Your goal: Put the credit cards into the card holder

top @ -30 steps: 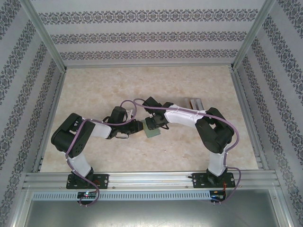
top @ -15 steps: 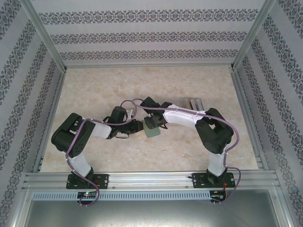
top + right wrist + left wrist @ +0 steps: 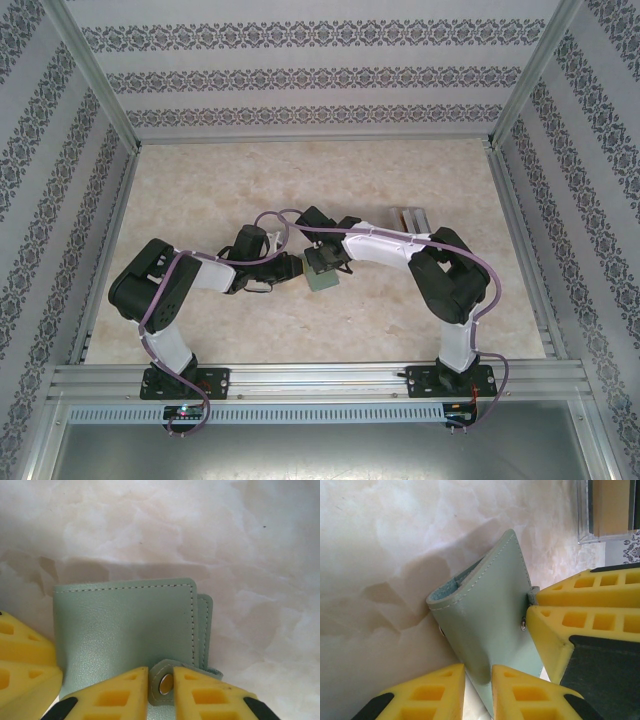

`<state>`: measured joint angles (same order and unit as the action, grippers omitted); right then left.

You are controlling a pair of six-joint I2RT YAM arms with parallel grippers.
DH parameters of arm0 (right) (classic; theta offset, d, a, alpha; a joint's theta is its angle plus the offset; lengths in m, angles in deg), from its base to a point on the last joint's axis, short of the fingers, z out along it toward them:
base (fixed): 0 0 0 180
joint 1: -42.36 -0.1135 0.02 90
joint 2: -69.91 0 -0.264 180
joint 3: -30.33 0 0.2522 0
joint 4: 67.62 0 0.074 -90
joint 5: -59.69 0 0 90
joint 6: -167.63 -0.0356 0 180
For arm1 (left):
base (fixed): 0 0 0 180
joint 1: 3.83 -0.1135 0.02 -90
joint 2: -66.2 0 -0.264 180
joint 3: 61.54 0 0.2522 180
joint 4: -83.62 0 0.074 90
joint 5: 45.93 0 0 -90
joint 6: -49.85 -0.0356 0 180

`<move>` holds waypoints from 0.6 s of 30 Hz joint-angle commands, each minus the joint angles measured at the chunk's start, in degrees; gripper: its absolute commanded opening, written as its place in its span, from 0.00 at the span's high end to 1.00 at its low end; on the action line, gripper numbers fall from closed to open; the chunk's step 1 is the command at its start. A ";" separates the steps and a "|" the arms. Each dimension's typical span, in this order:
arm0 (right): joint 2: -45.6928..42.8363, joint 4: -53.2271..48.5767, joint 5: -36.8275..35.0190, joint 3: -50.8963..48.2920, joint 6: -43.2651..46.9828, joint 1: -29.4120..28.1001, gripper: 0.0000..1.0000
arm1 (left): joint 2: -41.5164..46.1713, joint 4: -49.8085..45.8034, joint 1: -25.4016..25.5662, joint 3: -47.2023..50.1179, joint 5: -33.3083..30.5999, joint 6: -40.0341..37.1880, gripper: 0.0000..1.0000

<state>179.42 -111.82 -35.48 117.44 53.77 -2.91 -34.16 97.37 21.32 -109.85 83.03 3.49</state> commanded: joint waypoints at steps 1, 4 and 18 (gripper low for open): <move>-0.13 -0.49 -0.61 0.14 -0.75 -0.39 0.80 | -4.15 -5.27 1.45 1.02 -3.88 -0.42 0.78; -1.01 -0.16 0.07 -0.13 -0.80 -0.14 0.79 | -4.15 -5.37 1.48 0.97 -3.89 -0.45 0.78; -3.28 1.89 1.90 -2.59 -1.57 0.89 0.76 | -4.45 -5.45 1.45 0.72 -3.44 -0.35 0.78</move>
<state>178.35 -110.49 -34.08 115.80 53.38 -2.74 -34.38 97.37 21.32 -110.06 83.18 3.49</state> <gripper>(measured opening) 0.245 0.220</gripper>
